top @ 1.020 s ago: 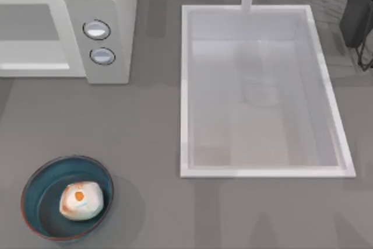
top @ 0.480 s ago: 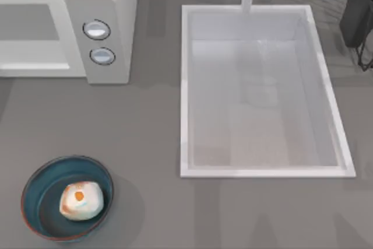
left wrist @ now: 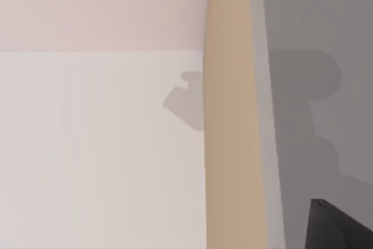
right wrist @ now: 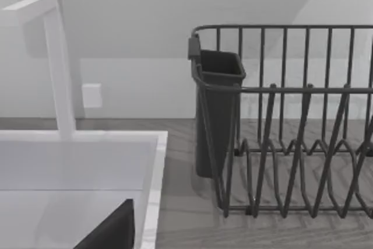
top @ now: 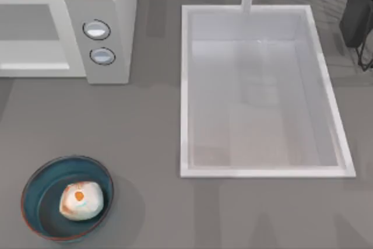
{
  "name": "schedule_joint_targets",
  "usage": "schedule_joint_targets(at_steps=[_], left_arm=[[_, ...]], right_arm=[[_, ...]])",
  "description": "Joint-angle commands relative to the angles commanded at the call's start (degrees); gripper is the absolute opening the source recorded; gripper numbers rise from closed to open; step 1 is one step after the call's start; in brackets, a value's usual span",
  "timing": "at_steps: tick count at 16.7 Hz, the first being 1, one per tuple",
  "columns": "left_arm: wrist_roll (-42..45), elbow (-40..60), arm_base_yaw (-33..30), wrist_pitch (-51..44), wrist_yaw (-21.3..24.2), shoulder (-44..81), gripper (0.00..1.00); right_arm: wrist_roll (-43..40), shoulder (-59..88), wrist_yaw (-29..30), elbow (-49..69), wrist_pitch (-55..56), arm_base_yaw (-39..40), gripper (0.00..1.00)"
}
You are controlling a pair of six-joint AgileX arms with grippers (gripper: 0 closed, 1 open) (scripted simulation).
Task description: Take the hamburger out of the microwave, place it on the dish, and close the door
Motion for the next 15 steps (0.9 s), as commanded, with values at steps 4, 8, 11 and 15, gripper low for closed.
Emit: schedule_joint_targets(at_steps=[4,8,11,15], left_arm=[[-0.03,-0.03,-0.26,-0.1,0.03,-0.2,0.0],[-2.45,-4.22,-2.45,2.26,-1.07,-4.11,0.0],[-6.27,-13.21,-5.93,5.97,-2.8,-10.51,0.0],[-10.52,-21.53,-9.72,10.27,-4.64,-17.46,0.0]], right_arm=[[0.0,0.0,0.0,0.0,0.0,0.0,1.0],[0.0,0.0,0.0,0.0,0.0,0.0,1.0],[0.0,0.0,0.0,0.0,0.0,0.0,1.0],[0.0,0.0,0.0,0.0,0.0,0.0,1.0]])
